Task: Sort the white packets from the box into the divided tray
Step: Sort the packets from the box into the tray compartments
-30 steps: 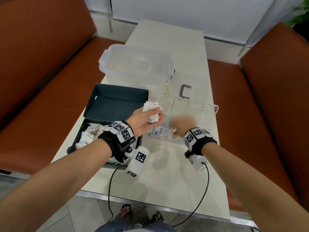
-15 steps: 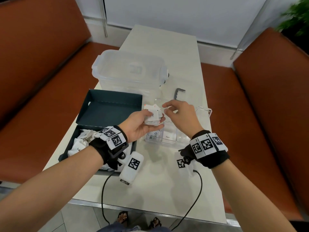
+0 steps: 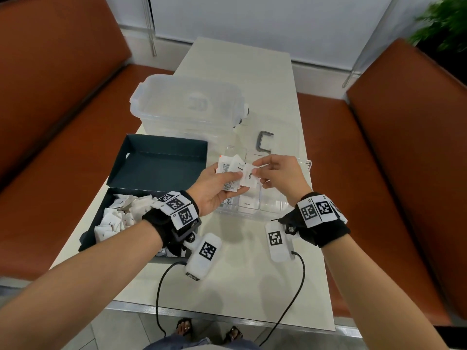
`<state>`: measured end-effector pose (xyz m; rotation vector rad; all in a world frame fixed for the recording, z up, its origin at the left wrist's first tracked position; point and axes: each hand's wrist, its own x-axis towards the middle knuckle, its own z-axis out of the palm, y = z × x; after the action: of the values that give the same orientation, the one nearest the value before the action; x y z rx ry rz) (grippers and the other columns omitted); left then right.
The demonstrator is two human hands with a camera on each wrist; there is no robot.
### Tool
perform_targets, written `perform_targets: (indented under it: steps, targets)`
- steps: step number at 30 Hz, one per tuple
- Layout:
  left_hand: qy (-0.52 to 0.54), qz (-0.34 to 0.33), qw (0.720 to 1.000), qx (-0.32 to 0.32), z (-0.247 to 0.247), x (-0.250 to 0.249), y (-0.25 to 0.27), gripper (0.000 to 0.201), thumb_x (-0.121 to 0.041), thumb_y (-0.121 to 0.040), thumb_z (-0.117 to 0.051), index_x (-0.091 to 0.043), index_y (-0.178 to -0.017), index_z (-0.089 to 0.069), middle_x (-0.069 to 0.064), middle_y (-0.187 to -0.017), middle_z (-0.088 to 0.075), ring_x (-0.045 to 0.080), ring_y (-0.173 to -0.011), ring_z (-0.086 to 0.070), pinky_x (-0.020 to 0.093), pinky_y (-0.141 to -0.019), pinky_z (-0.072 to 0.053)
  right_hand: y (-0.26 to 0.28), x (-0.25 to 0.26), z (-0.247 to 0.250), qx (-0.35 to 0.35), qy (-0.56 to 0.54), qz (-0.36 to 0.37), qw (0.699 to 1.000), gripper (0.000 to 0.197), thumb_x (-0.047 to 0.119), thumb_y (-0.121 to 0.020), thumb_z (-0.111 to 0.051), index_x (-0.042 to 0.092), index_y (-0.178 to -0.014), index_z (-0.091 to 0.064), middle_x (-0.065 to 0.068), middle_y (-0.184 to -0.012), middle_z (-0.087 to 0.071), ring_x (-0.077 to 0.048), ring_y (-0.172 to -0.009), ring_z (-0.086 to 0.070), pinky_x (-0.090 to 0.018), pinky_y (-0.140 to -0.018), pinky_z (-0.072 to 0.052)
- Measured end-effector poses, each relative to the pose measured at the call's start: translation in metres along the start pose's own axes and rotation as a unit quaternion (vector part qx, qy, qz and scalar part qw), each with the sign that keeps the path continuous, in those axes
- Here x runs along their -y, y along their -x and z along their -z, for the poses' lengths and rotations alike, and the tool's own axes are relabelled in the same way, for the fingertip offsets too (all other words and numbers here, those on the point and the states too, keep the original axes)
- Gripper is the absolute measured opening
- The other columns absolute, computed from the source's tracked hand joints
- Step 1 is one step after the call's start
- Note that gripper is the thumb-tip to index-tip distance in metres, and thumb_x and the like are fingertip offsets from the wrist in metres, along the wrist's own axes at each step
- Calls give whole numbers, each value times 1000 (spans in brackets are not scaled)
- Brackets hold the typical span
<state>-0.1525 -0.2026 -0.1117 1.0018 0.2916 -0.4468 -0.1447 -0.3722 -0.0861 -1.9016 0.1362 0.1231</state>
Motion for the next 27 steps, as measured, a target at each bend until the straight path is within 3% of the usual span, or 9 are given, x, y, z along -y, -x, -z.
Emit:
perform_targets:
  steps: [5, 11, 16, 21, 27]
  targets:
    - [-47, -13, 999, 0, -1, 2, -3, 33, 9, -85, -65, -2, -115, -57, 22, -110, -68, 28, -82, -72, 32, -65, -59, 2, -3, 20, -26, 51, 40, 998, 14, 9, -83, -71, 13, -97, -72, -6, -73, -65, -12, -62, -58, -26, -63, -54]
    - [-182, -38, 982, 22, -3, 0, -2, 45, 11, -77, -72, -2, -117, -57, 20, -110, -68, 27, -80, -72, 28, -63, -57, 0, 6, 29, 55, 100, 82, 990, 18, 9, -82, -73, 13, -99, -73, -8, -72, -66, -8, -60, -59, -25, -66, -58]
    - [-216, -32, 973, 71, -8, -4, 0, 43, 9, -77, -74, -4, -115, -60, 17, -104, -71, 25, -81, -73, 27, -63, -57, -3, 2, 24, 74, 179, 75, 978, 23, 12, -80, -76, 8, -102, -72, -6, -76, -71, -13, -63, -64, -26, -68, -59]
    - [-210, -34, 974, 75, -6, -5, -1, 42, 2, -80, -74, -2, -119, -59, 12, -92, -72, 22, -77, -71, 27, -65, -57, -3, -1, 26, 70, 155, 49, 984, 20, 17, -78, -79, 2, -87, -71, -12, -78, -70, -11, -60, -63, -24, -63, -59]
    - [-214, -40, 973, 72, -6, -5, -2, 43, -2, -79, -76, -5, -119, -59, 11, -94, -70, 19, -75, -71, 26, -64, -57, -1, -2, 26, 80, 111, 15, 990, 23, 18, -82, -75, -3, -86, -69, -8, -67, -61, -13, -60, -57, -26, -63, -59]
